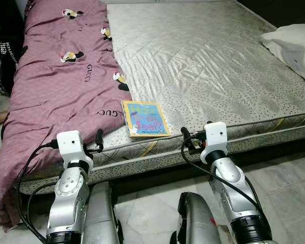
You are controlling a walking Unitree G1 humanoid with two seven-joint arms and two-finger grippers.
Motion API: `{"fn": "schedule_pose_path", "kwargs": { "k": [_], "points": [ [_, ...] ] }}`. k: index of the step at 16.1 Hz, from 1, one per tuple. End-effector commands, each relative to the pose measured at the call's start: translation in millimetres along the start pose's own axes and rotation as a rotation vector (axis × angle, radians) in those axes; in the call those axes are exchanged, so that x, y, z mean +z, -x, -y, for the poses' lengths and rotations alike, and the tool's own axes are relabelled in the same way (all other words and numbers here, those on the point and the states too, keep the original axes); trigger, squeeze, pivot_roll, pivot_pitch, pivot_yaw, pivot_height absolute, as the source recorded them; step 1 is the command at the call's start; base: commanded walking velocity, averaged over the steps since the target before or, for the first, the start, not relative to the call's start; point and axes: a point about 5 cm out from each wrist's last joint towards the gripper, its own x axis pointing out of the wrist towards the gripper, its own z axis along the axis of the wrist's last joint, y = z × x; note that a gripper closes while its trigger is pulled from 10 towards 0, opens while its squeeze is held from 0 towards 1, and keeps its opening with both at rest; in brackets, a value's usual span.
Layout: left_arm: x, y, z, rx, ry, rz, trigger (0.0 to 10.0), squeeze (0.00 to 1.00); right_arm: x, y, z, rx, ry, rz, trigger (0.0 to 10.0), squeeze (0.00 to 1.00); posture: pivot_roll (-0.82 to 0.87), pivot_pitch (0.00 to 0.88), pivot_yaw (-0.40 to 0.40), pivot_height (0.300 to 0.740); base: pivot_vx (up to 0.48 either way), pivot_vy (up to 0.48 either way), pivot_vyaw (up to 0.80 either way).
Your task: Clean up the room
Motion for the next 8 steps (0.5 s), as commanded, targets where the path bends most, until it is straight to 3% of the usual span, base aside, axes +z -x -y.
{"fn": "schedule_pose_path", "kwargs": {
  "k": [1,8],
  "points": [
    [0.6,0.7,2.1,-0.022,0.002,0.008,10.0,0.00,0.4,0.3,5.9,-0.018,0.007,-0.005,10.0,0.00,-0.04,0.065,-0.045,0.576,0.300,0.000,0.00],
    [0.5,0.6,2.4,-0.024,0.010,0.010,10.0,0.00,0.0,0.4,4.7,-0.016,0.010,-0.006,10.0,0.00,-0.04,0.066,-0.046,0.576,0.355,0.000,0.00]
  ]
}}
